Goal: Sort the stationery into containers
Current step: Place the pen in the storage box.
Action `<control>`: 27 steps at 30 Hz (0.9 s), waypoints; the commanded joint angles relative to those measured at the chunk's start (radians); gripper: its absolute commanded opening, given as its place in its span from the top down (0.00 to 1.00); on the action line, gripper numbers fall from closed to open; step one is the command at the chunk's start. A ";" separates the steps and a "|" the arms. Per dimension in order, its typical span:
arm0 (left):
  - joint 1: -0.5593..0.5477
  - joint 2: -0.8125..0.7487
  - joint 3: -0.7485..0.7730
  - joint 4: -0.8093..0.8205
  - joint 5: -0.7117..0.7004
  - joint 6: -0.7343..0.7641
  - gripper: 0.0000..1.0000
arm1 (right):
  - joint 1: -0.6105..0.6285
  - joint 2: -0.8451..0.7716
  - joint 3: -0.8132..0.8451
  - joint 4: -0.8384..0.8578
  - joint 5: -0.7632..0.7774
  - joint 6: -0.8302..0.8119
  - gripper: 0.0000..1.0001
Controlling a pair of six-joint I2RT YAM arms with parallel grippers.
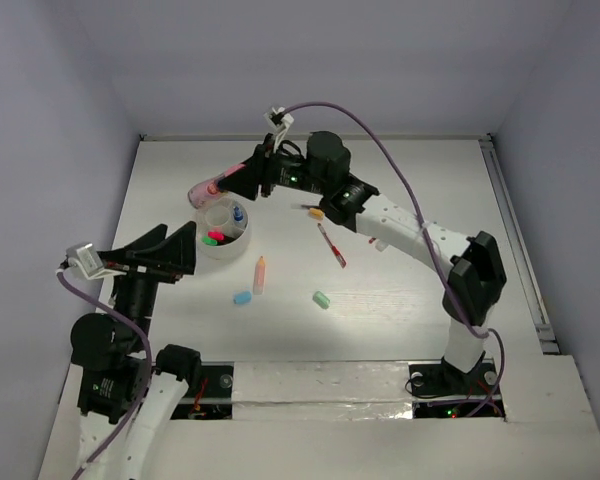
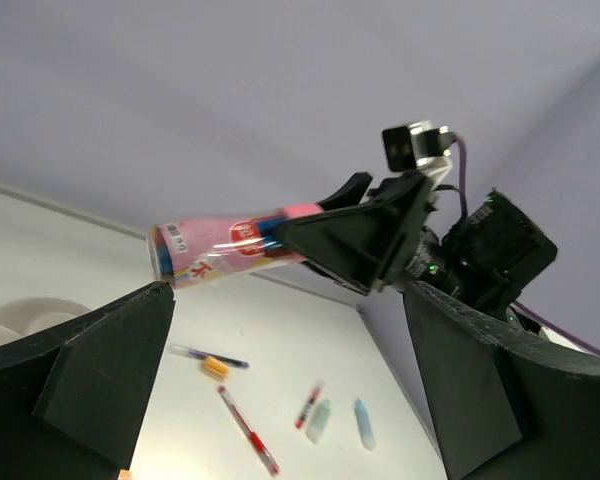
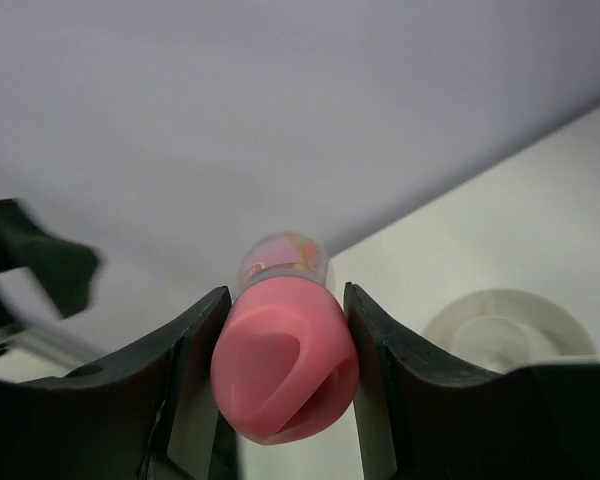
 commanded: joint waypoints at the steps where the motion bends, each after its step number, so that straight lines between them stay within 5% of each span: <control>1: 0.000 -0.012 0.029 -0.105 -0.103 0.122 0.01 | -0.012 0.093 0.138 -0.182 0.081 -0.115 0.89; 10: 0.000 -0.019 -0.008 -0.139 -0.144 0.199 0.01 | -0.012 0.349 0.518 -0.486 0.182 -0.287 0.91; 27: 0.000 -0.002 -0.040 -0.130 -0.114 0.214 0.01 | 0.007 0.460 0.609 -0.632 0.207 -0.395 0.93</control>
